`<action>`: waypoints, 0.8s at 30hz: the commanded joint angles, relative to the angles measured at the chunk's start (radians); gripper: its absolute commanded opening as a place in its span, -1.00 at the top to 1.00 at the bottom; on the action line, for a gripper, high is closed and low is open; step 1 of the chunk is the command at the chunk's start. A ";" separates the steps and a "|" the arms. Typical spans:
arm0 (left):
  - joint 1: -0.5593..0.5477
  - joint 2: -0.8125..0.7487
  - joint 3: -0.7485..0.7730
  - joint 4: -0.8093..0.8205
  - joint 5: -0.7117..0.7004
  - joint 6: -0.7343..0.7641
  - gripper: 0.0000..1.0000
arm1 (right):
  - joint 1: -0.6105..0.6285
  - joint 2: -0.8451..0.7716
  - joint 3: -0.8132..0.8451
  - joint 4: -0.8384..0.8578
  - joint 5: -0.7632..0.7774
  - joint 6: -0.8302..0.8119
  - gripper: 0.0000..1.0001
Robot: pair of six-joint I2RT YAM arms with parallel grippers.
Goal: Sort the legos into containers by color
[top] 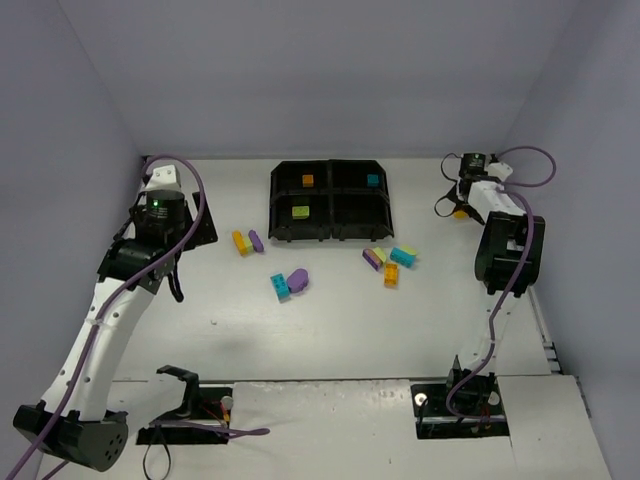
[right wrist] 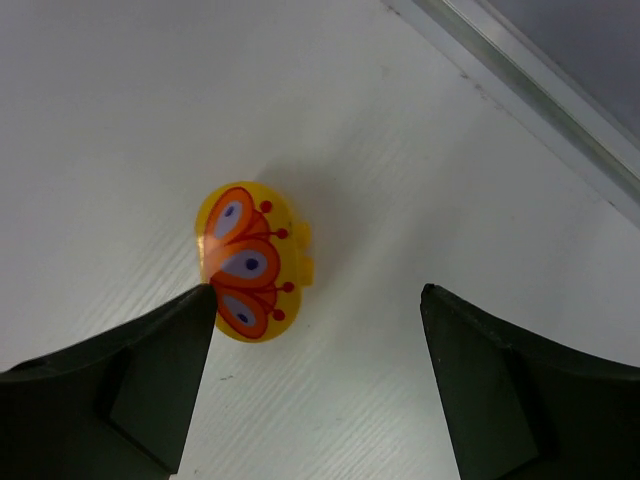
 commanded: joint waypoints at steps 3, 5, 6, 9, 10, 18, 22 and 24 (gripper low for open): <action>-0.003 0.011 0.014 0.032 0.009 -0.022 -0.69 | 0.006 0.053 0.126 0.006 -0.030 -0.040 -0.50; -0.003 0.017 0.017 0.032 0.006 -0.022 -0.69 | 0.006 0.079 0.155 0.008 -0.039 -0.047 -0.45; -0.003 0.018 0.017 0.032 0.006 -0.020 -0.70 | 0.006 0.085 0.162 0.009 -0.044 -0.048 -0.43; -0.003 0.024 0.020 0.032 0.004 -0.019 -0.70 | 0.006 0.106 0.178 0.014 -0.068 -0.047 -0.40; -0.003 0.027 0.019 0.032 0.003 -0.020 -0.70 | 0.006 0.108 0.180 0.014 -0.074 -0.047 -0.38; -0.002 0.040 0.022 0.040 0.000 -0.014 -0.69 | 0.024 0.079 0.172 0.041 -0.091 -0.112 0.36; -0.003 0.041 0.022 0.046 0.003 -0.011 -0.69 | 0.115 0.019 0.192 0.108 -0.104 -0.253 0.81; -0.003 0.041 0.024 0.046 0.004 -0.009 -0.70 | 0.165 -0.027 0.200 0.152 -0.153 -0.361 0.89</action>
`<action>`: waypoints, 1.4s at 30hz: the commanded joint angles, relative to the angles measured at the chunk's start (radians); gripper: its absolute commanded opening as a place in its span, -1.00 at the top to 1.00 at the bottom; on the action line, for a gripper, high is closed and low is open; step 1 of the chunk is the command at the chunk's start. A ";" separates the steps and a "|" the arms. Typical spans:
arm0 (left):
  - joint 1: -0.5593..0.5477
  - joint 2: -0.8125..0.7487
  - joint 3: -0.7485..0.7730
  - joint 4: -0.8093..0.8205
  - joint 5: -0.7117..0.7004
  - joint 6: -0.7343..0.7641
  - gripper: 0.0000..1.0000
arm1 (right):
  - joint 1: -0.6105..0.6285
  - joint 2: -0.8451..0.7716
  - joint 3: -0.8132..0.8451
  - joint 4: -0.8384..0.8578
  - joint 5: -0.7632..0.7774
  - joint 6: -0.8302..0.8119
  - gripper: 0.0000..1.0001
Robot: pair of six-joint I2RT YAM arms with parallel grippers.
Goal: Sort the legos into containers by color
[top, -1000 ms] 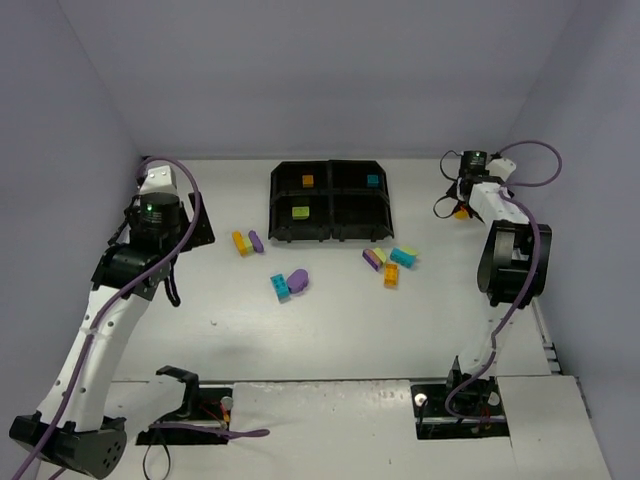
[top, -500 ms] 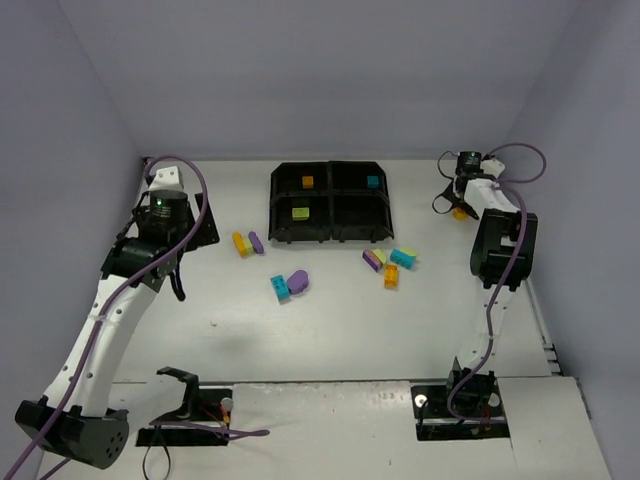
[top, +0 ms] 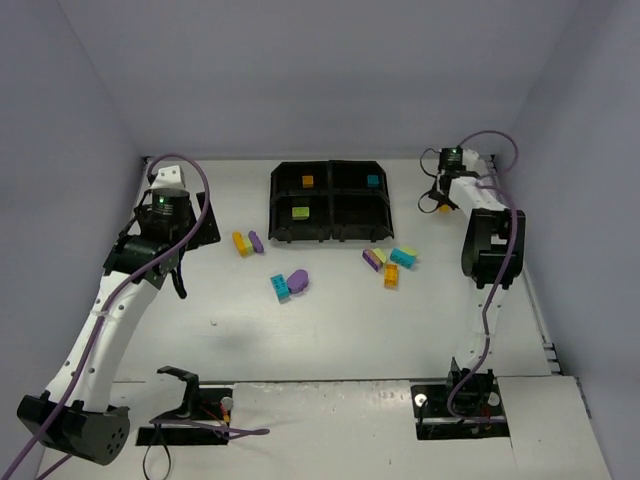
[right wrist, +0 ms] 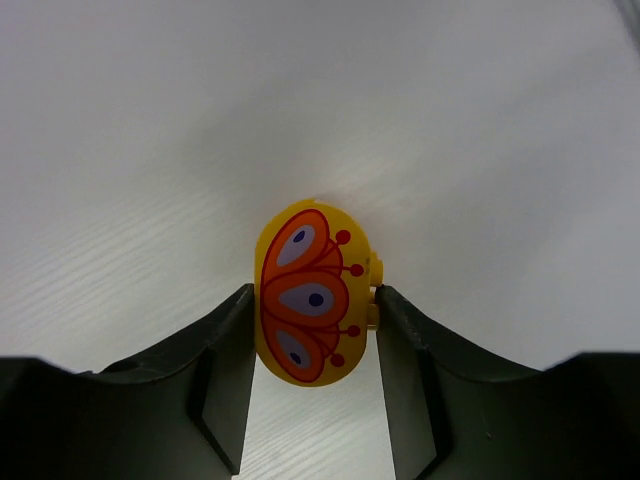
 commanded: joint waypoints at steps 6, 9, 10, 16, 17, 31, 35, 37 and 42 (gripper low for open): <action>-0.003 -0.006 0.016 0.039 0.003 0.000 -0.69 | 0.236 -0.218 0.103 0.262 -0.340 -0.303 0.91; -0.003 -0.018 0.007 0.030 0.003 0.001 -0.70 | 0.293 -0.201 0.163 0.295 -0.462 -0.335 0.89; -0.003 -0.023 0.004 0.029 0.004 0.001 -0.70 | 0.308 -0.189 0.205 0.298 -0.480 -0.340 0.88; -0.003 -0.061 -0.026 0.010 0.003 0.001 -0.70 | 0.408 -0.052 0.370 0.302 -0.582 -0.349 0.84; -0.003 -0.066 -0.029 0.004 0.003 -0.002 -0.70 | 0.417 -0.017 0.408 0.302 -0.591 -0.347 0.84; -0.003 -0.173 -0.090 -0.063 0.004 -0.040 -0.69 | 0.505 0.143 0.512 0.328 -0.649 -0.389 0.52; -0.003 -0.185 -0.101 -0.071 0.011 -0.049 -0.69 | 0.511 0.157 0.511 0.328 -0.649 -0.389 0.01; -0.003 -0.187 -0.104 -0.071 0.015 -0.054 -0.69 | 0.511 0.157 0.505 0.328 -0.642 -0.387 -0.15; -0.003 -0.185 -0.118 -0.073 0.029 -0.071 -0.70 | 0.511 0.123 0.485 0.327 -0.629 -0.390 -0.47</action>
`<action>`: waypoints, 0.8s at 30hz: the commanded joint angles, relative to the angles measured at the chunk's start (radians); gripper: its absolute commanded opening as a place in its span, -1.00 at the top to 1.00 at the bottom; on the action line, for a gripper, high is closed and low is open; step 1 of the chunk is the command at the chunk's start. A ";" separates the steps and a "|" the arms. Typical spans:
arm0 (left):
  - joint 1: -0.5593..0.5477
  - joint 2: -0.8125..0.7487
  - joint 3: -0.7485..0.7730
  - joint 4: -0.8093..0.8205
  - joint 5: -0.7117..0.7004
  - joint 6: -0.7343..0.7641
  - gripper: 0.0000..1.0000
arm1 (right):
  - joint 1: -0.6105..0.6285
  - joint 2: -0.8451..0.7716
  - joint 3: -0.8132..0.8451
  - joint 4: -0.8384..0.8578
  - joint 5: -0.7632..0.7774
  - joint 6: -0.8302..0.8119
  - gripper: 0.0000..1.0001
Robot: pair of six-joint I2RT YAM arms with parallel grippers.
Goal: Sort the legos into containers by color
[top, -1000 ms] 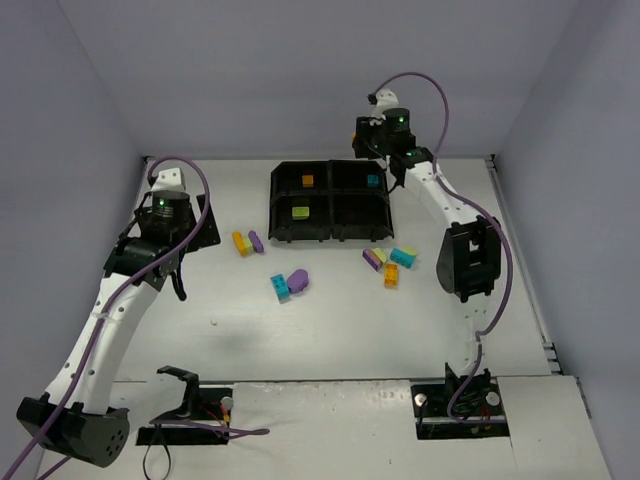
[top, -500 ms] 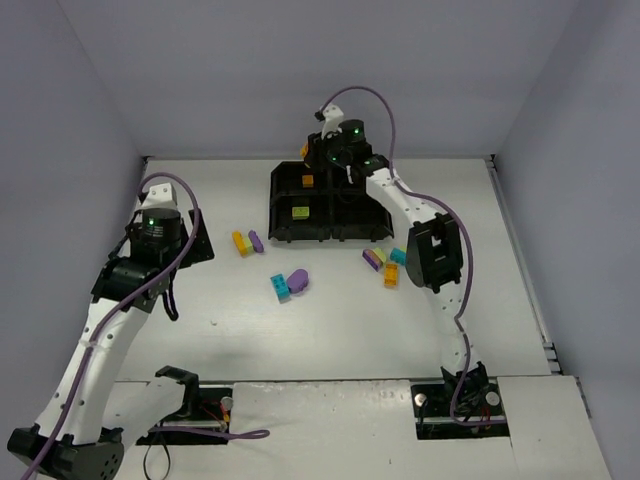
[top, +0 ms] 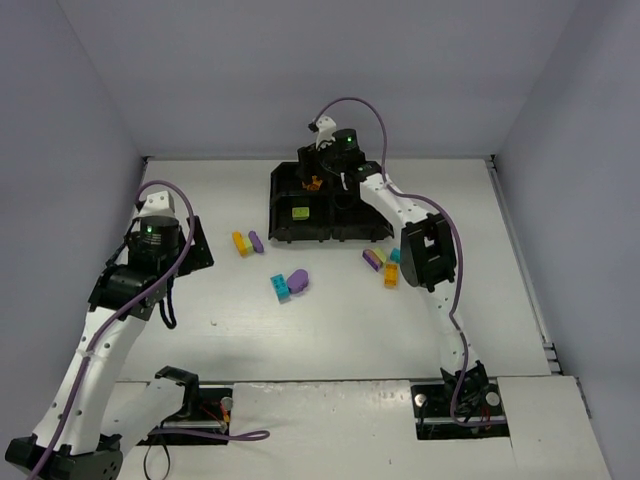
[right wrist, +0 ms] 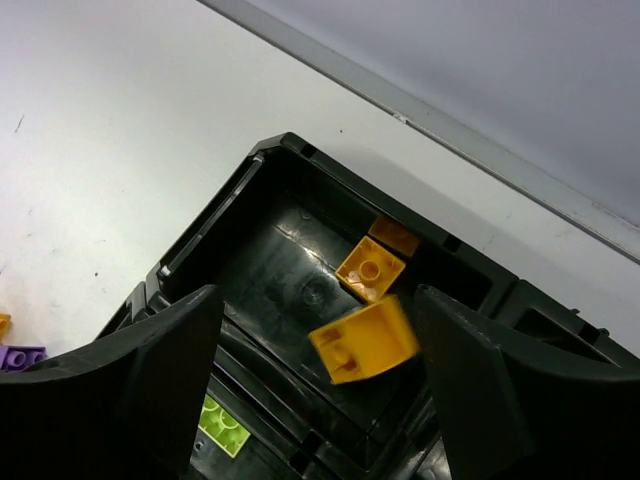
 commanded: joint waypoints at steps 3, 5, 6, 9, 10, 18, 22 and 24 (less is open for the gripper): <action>-0.003 -0.003 0.003 0.015 0.012 -0.028 -0.70 | 0.002 -0.136 0.000 0.069 -0.002 -0.013 -0.51; -0.003 -0.003 0.008 0.020 0.019 -0.028 -0.69 | 0.002 -0.205 -0.068 0.069 -0.011 -0.017 -0.51; -0.003 -0.003 0.011 0.022 0.021 -0.028 -0.70 | 0.002 -0.232 -0.101 0.069 -0.018 -0.019 -0.51; -0.003 -0.002 0.014 0.031 0.030 -0.025 -0.70 | 0.005 -0.364 -0.257 0.071 -0.071 -0.031 -0.51; -0.003 0.001 0.017 0.035 0.033 -0.022 -0.69 | 0.008 -0.437 -0.302 0.071 -0.083 -0.037 -0.51; -0.003 0.014 0.029 0.040 0.041 -0.015 -0.70 | 0.111 -0.743 -0.720 0.045 -0.088 -0.083 -0.70; -0.003 0.011 0.033 0.034 0.041 -0.015 -0.70 | 0.186 -0.826 -0.867 0.038 -0.049 -0.068 -0.80; -0.003 0.008 0.033 0.028 0.038 -0.015 -0.70 | 0.237 -0.839 -0.928 0.032 -0.020 -0.068 -0.81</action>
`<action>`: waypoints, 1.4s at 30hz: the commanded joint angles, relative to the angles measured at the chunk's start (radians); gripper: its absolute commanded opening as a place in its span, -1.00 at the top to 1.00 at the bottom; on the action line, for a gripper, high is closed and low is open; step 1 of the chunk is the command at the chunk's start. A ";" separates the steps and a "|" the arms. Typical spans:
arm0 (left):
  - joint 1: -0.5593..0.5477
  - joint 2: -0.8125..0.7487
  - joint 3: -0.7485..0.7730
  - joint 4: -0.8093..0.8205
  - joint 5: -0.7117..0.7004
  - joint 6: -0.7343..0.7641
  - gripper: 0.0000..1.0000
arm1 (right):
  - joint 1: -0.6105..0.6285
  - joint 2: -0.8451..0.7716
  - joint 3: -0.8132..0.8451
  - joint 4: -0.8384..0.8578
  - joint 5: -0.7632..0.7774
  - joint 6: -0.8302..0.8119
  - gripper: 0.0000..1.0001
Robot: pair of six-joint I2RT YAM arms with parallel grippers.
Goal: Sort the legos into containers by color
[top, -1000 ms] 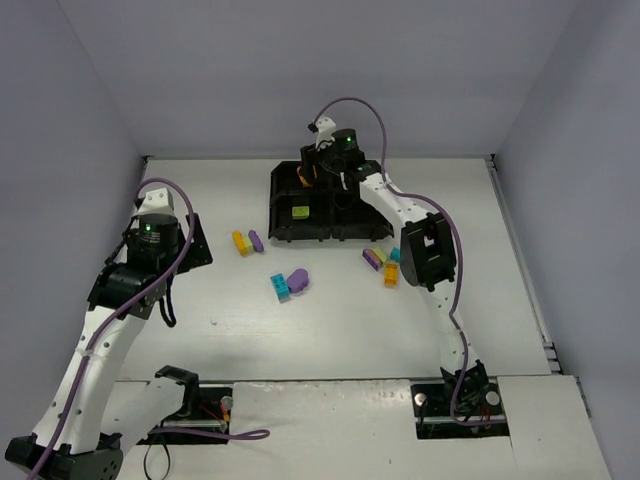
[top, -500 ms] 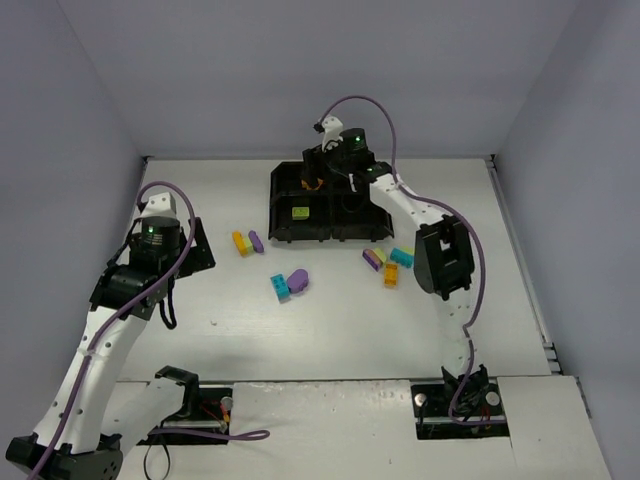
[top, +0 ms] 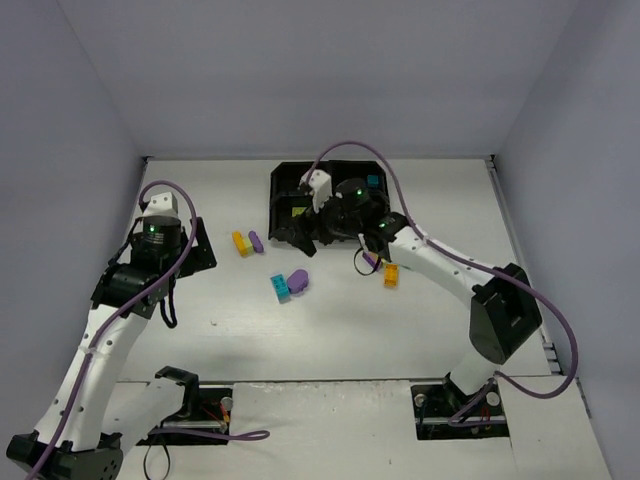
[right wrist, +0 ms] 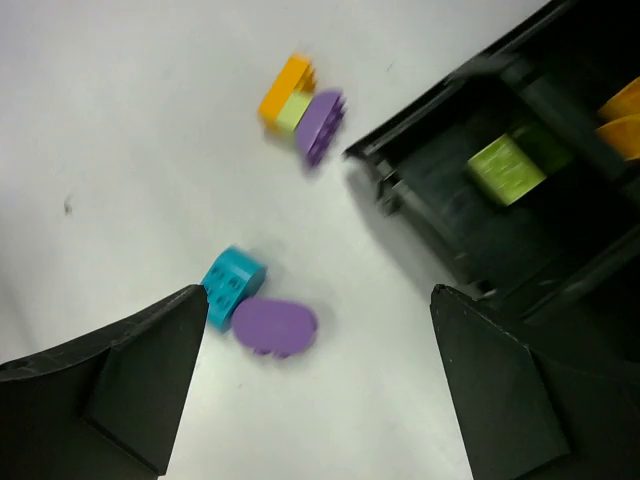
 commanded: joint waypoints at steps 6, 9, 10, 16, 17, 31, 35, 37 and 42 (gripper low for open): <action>-0.002 -0.013 0.037 0.012 0.014 0.000 -0.70 | 0.136 0.003 -0.158 0.023 0.122 0.017 -0.80; -0.003 -0.016 0.037 0.005 0.015 0.005 -0.70 | 0.153 0.047 -0.173 0.033 0.165 0.018 -0.82; -0.003 -0.017 0.037 0.004 0.019 0.006 -0.70 | 0.162 0.058 -0.173 0.036 0.182 0.021 -0.85; -0.003 -0.033 0.028 -0.005 0.026 0.008 -0.69 | 0.185 0.159 -0.153 0.046 0.183 0.017 -0.92; -0.003 -0.034 0.027 -0.007 0.026 0.010 -0.70 | 0.188 0.171 -0.150 0.047 0.189 0.017 -0.92; -0.003 -0.039 0.021 -0.018 0.014 0.017 -0.70 | 0.217 0.300 -0.115 0.069 0.209 -0.003 -0.85; -0.003 -0.033 0.021 -0.010 0.011 0.019 -0.70 | 0.222 0.314 -0.119 0.070 0.218 -0.006 -0.71; -0.003 -0.028 0.022 -0.008 0.009 0.017 -0.70 | 0.222 0.316 -0.126 0.072 0.225 -0.005 -0.63; -0.003 -0.023 0.025 -0.007 0.002 0.017 -0.70 | 0.223 0.305 -0.153 0.070 0.234 0.001 -0.46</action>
